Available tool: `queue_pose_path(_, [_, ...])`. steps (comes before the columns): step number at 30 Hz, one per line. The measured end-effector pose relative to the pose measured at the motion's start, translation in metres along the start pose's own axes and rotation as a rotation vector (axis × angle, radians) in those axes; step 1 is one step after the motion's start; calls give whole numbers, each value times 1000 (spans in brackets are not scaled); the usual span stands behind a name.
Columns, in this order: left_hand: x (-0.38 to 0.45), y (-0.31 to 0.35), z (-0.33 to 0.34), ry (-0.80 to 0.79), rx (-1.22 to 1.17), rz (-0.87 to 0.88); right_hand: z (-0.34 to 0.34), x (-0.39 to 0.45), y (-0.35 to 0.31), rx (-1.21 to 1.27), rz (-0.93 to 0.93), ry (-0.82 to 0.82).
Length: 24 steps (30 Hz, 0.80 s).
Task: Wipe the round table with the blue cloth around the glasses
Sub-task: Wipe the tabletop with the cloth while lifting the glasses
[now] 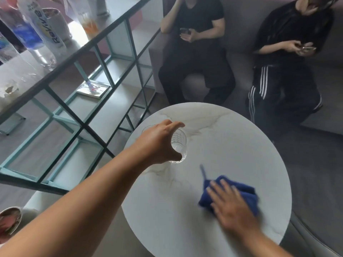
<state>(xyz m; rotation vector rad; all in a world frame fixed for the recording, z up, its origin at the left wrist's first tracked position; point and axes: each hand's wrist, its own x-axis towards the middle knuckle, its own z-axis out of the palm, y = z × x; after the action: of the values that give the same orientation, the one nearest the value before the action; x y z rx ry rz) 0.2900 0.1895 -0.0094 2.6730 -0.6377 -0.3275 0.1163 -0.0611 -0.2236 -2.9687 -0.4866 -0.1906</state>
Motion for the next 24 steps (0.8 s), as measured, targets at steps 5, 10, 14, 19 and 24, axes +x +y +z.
queue_pose_path(5, [-3, -5, 1, -10, -6, -6, -16, 73, 93, 21, 447, -96])
queue_pose_path(10, [-6, -12, 5, -5, -2, -20, -8, 186, 86, 52, 442, -111])
queue_pose_path(14, [-7, -11, 4, 21, 7, -24, 3, 208, 20, 93, 207, -111])
queue_pose_path(19, [0, -3, 5, 45, 3, -29, 3, 164, -45, 105, -24, -100])
queue_pose_path(24, [14, 12, 17, 13, 22, -21, -6, 84, -69, 46, -283, -131])
